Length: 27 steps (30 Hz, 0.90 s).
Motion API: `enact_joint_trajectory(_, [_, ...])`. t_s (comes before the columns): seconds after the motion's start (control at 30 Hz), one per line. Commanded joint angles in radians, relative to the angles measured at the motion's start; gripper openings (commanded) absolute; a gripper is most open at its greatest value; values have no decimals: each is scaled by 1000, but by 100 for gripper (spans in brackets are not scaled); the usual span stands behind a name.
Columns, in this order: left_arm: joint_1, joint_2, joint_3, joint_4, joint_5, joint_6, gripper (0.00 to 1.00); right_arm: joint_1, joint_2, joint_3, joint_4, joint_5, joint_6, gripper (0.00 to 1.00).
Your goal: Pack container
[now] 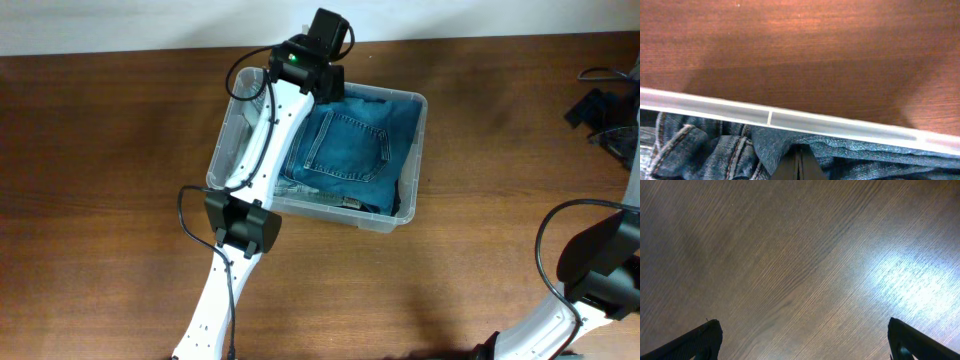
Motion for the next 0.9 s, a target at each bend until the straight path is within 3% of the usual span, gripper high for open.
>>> enact_joint_trajectory(0.0, [-4,86,-5,-35,14,-10,1,-1,9,-3,0,12,5,98])
enact_joint_trajectory(0.57, [-3,185,-4,-63,3,-7,1,-1,9,-3,0,12,5,98])
enact_joint_trajectory(0.87, [-2,71,95,-105,-101,33,1,-1,9,-3,0,12,5,98])
